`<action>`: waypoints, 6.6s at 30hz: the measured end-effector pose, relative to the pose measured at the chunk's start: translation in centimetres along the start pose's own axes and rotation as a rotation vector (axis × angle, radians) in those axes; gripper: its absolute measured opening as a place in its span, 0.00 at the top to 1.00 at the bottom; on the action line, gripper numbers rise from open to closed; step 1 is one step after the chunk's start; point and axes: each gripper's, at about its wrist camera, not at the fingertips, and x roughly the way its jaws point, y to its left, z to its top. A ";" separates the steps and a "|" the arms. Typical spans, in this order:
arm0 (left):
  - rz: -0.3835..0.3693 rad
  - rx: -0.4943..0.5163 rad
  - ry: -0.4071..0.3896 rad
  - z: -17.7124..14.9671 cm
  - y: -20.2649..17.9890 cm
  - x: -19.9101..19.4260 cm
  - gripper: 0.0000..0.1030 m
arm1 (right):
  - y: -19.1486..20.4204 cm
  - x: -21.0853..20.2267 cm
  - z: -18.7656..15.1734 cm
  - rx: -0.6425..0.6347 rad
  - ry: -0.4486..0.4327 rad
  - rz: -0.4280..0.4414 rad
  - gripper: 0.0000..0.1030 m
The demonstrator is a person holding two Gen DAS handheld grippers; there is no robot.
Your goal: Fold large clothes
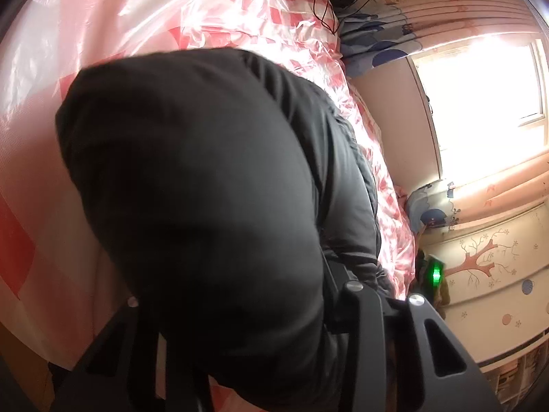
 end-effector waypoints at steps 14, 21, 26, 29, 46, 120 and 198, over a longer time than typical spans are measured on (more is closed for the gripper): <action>-0.050 -0.120 0.017 0.9 1.4 0.9 0.47 | -1.1 2.2 3.7 0.021 0.019 -0.075 0.06; -0.019 -0.084 -0.010 0.7 0.7 0.8 0.47 | 2.3 -7.7 -5.0 -0.151 -0.138 -0.109 0.06; 0.041 -0.008 -0.040 0.3 -0.7 0.7 0.47 | 3.0 -3.8 -6.6 -0.158 -0.030 -0.100 0.06; 0.066 0.021 -0.057 0.2 -1.2 0.6 0.47 | 2.9 -6.9 -6.5 -0.108 -0.098 -0.056 0.06; 0.037 0.069 -0.067 0.3 -1.0 0.7 0.44 | 7.8 -6.5 -11.1 -0.207 -0.042 -0.154 0.06; -0.195 1.437 0.415 -24.7 -28.7 6.9 0.72 | -21.9 -15.6 -18.9 0.532 -0.324 0.307 0.07; 0.296 0.886 0.076 -9.7 -16.3 3.2 0.10 | -10.6 -5.0 -1.6 0.403 -0.437 0.235 0.07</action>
